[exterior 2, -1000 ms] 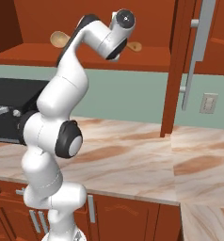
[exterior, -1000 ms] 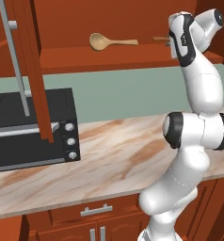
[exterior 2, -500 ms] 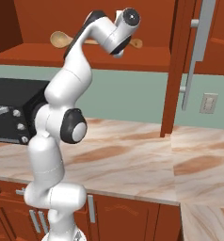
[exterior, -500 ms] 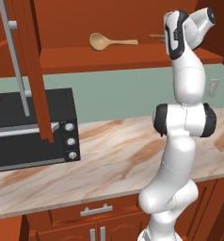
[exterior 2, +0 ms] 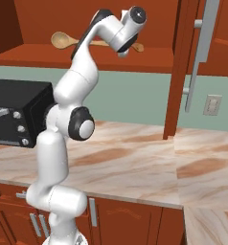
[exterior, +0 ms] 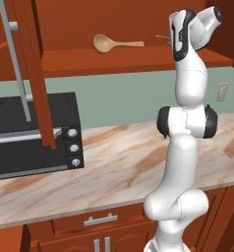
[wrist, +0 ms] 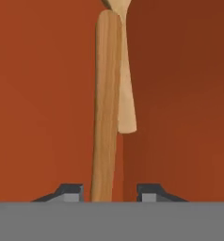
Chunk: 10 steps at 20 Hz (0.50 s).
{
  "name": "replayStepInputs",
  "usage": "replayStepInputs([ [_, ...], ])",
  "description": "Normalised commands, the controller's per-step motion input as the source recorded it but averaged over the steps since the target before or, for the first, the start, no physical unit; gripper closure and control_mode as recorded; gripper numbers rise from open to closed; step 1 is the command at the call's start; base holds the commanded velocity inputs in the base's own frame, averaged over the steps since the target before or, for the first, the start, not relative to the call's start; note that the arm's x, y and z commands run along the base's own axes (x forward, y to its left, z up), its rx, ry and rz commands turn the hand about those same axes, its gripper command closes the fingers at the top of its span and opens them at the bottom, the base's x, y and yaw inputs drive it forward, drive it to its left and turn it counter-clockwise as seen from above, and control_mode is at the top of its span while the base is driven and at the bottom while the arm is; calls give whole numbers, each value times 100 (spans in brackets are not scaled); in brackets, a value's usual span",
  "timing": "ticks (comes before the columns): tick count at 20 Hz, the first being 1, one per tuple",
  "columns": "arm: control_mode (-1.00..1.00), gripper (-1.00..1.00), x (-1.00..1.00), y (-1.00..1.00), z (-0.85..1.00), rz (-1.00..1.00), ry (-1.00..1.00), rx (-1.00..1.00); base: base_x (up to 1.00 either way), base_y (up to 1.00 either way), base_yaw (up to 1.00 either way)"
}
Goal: Organize the utensils by type. Pick up the wooden spoons from the counter and place them in the open cabinet. Then pick up the metallic utensils from the counter and place them in the open drawer.
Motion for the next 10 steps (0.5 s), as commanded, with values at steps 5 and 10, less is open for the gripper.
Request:
replayStepInputs([
  [5,-100,-100,35,0,-13,1,8,1,0,0,0],
  [10,-100,-100,17,3,-15,5,19,0,0,0,0],
])
